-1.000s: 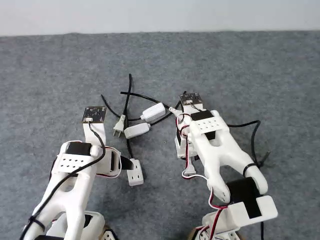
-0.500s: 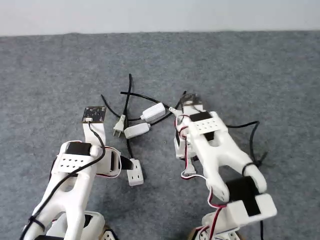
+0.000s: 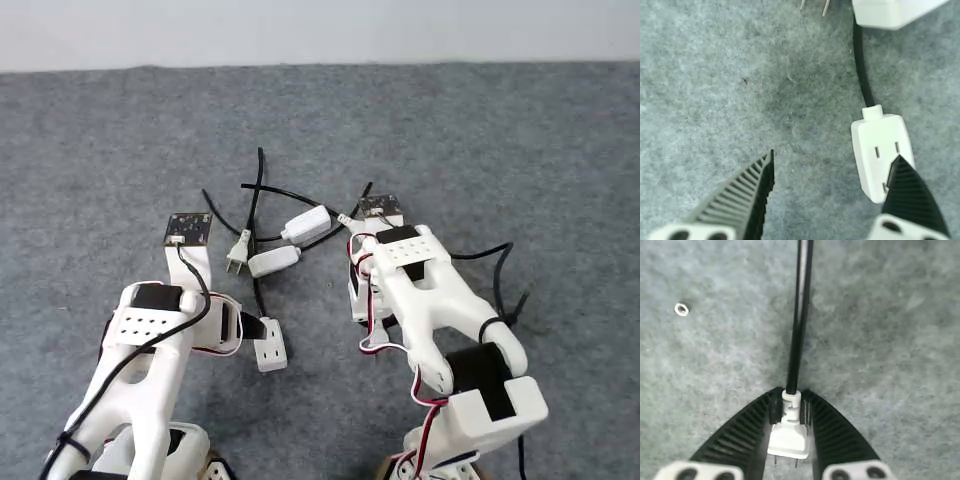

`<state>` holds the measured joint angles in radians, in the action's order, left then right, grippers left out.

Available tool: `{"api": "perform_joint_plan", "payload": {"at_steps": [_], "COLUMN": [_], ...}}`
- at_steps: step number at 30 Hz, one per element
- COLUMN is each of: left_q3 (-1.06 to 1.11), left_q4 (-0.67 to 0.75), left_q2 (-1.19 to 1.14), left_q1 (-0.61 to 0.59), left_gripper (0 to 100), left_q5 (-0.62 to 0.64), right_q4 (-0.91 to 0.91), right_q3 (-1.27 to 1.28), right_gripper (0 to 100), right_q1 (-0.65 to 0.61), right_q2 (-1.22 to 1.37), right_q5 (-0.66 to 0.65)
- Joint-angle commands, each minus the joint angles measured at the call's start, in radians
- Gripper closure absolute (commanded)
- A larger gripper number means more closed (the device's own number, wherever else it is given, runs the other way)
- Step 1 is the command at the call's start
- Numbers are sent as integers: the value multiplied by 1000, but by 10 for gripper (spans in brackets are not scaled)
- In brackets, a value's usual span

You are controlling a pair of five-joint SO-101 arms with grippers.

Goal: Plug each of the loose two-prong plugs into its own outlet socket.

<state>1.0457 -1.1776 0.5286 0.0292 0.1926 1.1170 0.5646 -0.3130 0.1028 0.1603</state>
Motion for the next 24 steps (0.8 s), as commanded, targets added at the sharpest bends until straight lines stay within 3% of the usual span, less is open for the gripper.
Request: {"api": "perform_joint_plan", "payload": {"at_steps": [1,9,14,16,20,24], "left_q3": [-5,-15,-82,-91,-88,-88], "left_q4": [21,54,55,55,54,58], "left_q2": [0,3,8,8,0,-2], "left_q1": [8,-8,-147,-190,-203,-198], "left_gripper": [656,656,656,658,669,792], "left_q5": [-11,-12,-21,-89,-261,-298], "right_q4": [-8,58,111,130,171,170], "right_q3": [-28,-28,-23,-23,-29,-28], "right_gripper": [991,991,991,991,991,991], "right_q1": [-10,-16,-13,-19,-122,-312], "right_q2": [1,-182,-395,-458,-575,-671], "right_q5": [6,-8,-46,-78,-164,-206]}}
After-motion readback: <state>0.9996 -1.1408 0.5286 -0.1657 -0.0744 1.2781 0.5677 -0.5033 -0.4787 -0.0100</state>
